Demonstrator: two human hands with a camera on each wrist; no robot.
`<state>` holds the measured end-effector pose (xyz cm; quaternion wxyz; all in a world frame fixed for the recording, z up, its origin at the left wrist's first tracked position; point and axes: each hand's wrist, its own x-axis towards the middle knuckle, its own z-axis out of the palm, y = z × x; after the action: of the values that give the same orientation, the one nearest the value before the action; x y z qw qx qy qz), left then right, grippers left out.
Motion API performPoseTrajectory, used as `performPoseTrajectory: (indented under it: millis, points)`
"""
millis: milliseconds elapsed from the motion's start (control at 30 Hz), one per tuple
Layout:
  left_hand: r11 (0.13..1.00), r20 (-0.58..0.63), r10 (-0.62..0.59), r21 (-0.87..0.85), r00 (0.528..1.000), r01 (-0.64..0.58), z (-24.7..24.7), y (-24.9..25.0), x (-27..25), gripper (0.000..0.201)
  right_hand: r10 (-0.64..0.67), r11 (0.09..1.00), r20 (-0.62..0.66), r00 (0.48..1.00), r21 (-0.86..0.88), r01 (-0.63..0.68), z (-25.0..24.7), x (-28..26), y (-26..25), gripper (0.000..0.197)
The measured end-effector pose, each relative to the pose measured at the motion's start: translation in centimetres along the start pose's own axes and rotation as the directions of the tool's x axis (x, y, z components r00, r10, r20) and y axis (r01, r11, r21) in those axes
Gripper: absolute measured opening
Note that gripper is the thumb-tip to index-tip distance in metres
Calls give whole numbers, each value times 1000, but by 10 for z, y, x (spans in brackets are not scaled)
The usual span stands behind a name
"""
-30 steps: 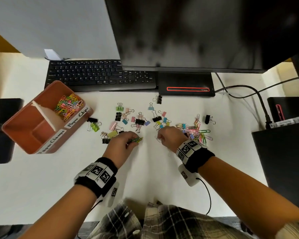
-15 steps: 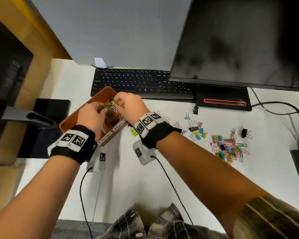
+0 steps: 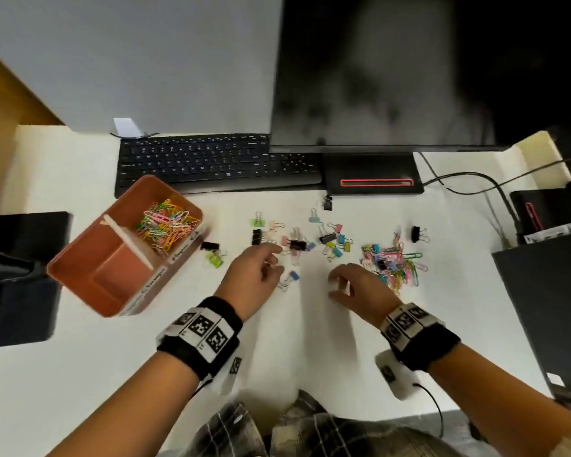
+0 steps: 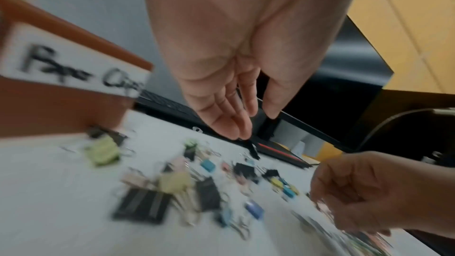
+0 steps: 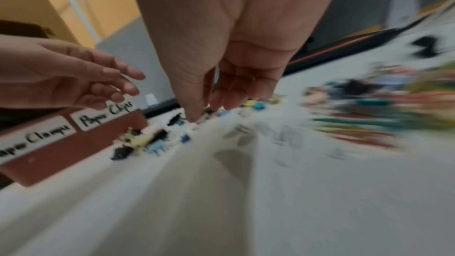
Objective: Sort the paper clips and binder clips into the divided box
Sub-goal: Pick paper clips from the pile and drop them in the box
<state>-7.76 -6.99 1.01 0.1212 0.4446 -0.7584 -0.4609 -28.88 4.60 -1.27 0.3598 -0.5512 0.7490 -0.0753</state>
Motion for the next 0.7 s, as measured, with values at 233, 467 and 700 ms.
performPoseTrajectory:
  millis: [233,467,700]
  points:
    - [984,60,35,175,998,-45,69,37,63,44,145,988,9,989,53,-145,-13,-23,70,52]
    - [921,109,-49,388,993,2,106,34,112,34,97,995,-64,993,27,-96,-37,-10,98,61]
    - [977,-194,-187,70,963,204,78,35,103,26,18,999,-243,970,35,-9,-52,-10,134,51]
